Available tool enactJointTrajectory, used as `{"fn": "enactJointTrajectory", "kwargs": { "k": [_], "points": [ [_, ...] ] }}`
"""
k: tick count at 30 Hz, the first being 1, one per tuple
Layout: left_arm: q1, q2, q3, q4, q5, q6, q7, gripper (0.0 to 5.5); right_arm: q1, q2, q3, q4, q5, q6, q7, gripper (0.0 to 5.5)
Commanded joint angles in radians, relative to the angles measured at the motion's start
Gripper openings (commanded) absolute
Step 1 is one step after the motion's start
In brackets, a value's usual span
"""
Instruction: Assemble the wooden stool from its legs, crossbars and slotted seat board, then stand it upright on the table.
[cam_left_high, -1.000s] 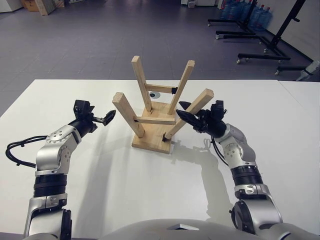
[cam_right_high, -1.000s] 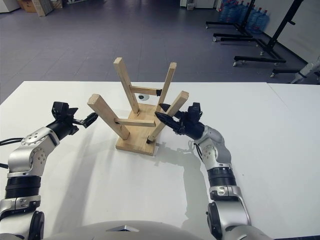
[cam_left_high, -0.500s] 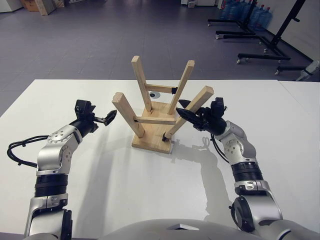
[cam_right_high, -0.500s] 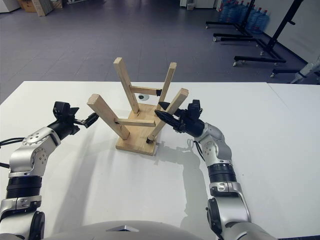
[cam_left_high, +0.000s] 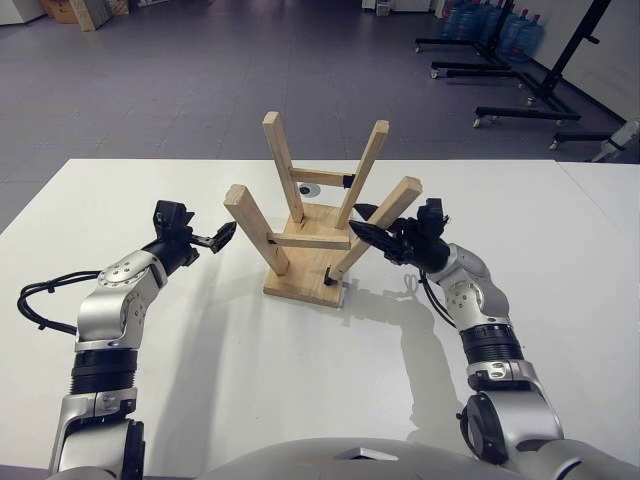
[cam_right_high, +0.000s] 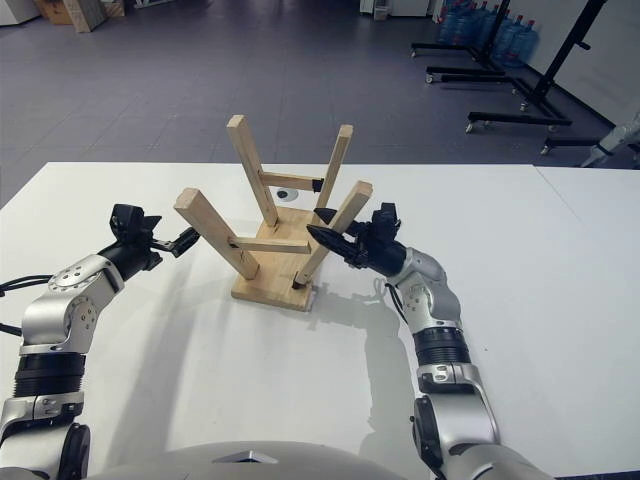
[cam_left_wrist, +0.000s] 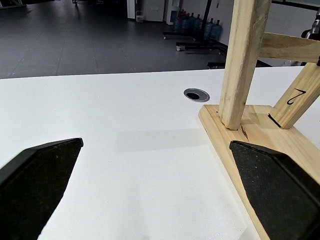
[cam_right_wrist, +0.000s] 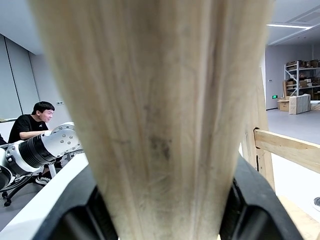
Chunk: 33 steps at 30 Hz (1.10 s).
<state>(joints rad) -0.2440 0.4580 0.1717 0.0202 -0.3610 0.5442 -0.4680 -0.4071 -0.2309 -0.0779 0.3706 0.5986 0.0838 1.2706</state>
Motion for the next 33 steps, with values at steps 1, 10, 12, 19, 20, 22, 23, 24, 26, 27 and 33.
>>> {"fn": "enactJointTrajectory", "kwargs": {
  "k": [1, 10, 12, 19, 20, 22, 23, 24, 26, 27, 33],
  "points": [
    [0.009, -0.005, -0.008, -0.008, 0.009, 0.004, 0.002, 5.40, -0.040, -0.006, 0.005, 0.039, -0.024, -0.014, 0.012, 2.06],
    [0.014, -0.010, -0.008, -0.016, 0.011, 0.005, 0.005, 5.40, -0.058, -0.013, -0.008, 0.056, -0.024, -0.019, 0.022, 2.06],
    [0.014, -0.011, -0.010, -0.014, 0.012, 0.002, 0.005, 5.40, -0.052, -0.013, -0.007, 0.056, -0.025, -0.022, 0.024, 2.06],
    [0.017, -0.016, -0.013, -0.014, 0.013, -0.004, 0.005, 5.40, -0.063, -0.010, -0.007, 0.068, -0.030, -0.030, 0.025, 2.06],
    [0.016, -0.018, -0.013, -0.013, 0.013, -0.003, 0.006, 5.40, -0.067, -0.010, -0.008, 0.071, -0.029, -0.031, 0.024, 2.06],
    [0.015, -0.021, -0.014, -0.015, 0.012, -0.002, 0.008, 5.40, -0.075, -0.007, -0.015, 0.075, -0.020, -0.021, 0.015, 2.06],
    [0.016, -0.022, -0.015, -0.016, 0.012, -0.002, 0.008, 5.40, -0.077, -0.008, -0.016, 0.078, -0.016, -0.007, 0.007, 2.06],
    [0.017, -0.023, -0.015, -0.016, 0.012, -0.001, 0.008, 5.40, -0.080, -0.009, -0.014, 0.082, -0.018, -0.002, 0.007, 2.06],
    [0.017, -0.023, -0.016, -0.018, 0.013, -0.001, 0.009, 5.40, -0.078, -0.011, -0.011, 0.088, -0.026, -0.003, 0.009, 2.06],
    [0.018, -0.024, -0.017, -0.019, 0.013, -0.001, 0.009, 5.40, -0.075, -0.013, -0.008, 0.089, -0.033, -0.011, 0.014, 2.06],
    [0.021, -0.022, -0.019, -0.020, 0.016, 0.000, 0.009, 5.40, -0.059, -0.019, 0.019, 0.083, -0.070, -0.055, 0.045, 2.06]
  ]
}}
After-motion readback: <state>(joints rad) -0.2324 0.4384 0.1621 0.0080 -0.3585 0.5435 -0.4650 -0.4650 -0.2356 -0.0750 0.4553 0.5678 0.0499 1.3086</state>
